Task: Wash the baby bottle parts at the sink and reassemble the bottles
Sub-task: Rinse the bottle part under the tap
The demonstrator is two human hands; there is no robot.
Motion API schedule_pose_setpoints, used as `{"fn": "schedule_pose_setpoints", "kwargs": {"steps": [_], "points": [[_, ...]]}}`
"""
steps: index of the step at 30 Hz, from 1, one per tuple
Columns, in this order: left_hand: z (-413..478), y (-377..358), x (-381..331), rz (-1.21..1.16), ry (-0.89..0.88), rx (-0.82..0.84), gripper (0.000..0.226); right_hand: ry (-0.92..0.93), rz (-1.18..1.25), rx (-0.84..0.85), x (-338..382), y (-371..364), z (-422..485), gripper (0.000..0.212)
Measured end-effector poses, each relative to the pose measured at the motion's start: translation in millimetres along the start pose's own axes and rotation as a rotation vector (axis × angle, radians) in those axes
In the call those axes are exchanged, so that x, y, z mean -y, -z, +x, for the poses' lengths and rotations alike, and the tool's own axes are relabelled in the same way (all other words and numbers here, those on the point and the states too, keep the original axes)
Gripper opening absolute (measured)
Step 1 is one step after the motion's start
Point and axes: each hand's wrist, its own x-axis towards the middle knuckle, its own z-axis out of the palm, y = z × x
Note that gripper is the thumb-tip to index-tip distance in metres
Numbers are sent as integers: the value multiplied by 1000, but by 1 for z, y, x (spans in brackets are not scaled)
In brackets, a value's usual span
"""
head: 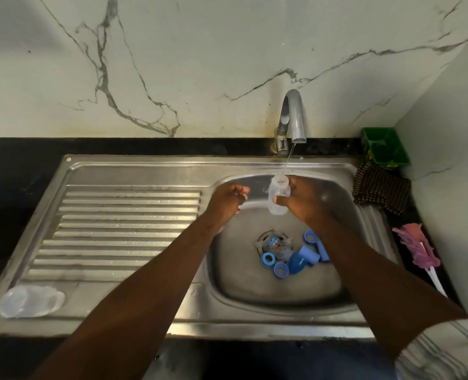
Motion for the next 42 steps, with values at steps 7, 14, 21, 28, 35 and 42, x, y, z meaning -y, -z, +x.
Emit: {"fn": "schedule_pose_setpoints", "kwargs": {"steps": [7,14,21,28,35,42], "points": [[-24,-16,11,84,-20,250,50,-460,392,146,-3,-1,-19,41],[-39,-28,8,141,-133,249,37,-697,595,209,-7,-7,-32,42],[-43,-28,-7,129,-123,177,34,-660,596,293,10,-1,-35,51],[-51,-25,-25,116,-142,114,39,-649,381,356,32,15,-43,83],[-64,-14,-31,45,-130,65,36,-536,67,299,47,16,-49,88],[-86,4,-27,-91,-139,-16,32,-242,-39,348,66,7,-73,73]]}}
